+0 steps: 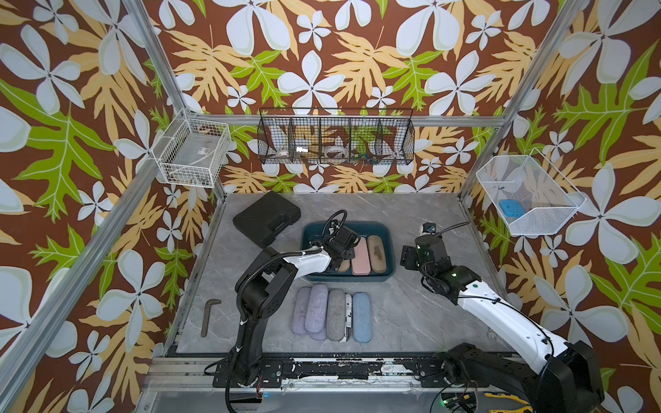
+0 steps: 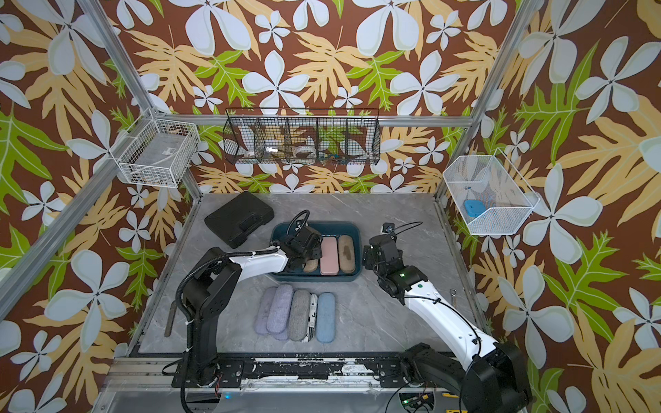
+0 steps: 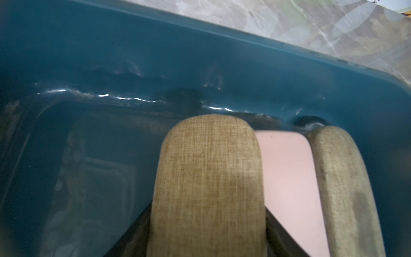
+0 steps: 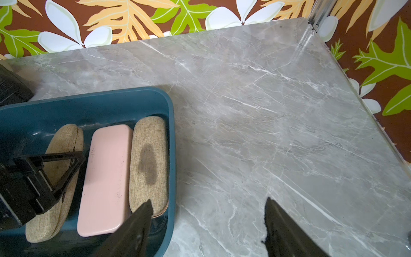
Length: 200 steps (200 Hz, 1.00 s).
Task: Put the glasses cases into the storage boxes
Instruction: Place the glasses case in the storage box.
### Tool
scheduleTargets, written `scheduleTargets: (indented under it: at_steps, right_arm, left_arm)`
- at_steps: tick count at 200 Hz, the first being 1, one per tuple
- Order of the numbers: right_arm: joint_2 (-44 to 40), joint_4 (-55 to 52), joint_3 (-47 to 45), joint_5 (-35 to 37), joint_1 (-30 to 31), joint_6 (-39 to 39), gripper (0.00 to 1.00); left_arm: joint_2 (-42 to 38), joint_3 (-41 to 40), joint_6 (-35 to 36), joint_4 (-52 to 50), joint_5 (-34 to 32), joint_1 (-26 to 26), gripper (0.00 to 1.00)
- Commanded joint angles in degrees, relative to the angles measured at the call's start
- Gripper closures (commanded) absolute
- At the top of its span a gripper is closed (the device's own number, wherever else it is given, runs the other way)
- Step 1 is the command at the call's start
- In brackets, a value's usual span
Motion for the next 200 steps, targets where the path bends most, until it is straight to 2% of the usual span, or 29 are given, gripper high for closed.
scheduleTargets:
  at_steps: [1, 121, 200]
  right_arm:
    - [0.2, -0.2, 0.4, 0.1, 0.1, 0.2, 0.22]
    - [1.3, 0.3, 1.1, -0.7, 0.0, 0.3, 0.22]
    - [2.2, 0.6, 1.7, -0.9, 0.0, 0.3, 0.22]
  left_arm:
    - [0.6, 0.7, -0.8, 1.8, 0.3, 0.2, 0.36]
    - [-0.8, 1.9, -0.6, 1.7, 2.4, 0.3, 0.25]
    - [-9.6, -0.1, -0.5, 0.2, 2.2, 0.2, 0.23]
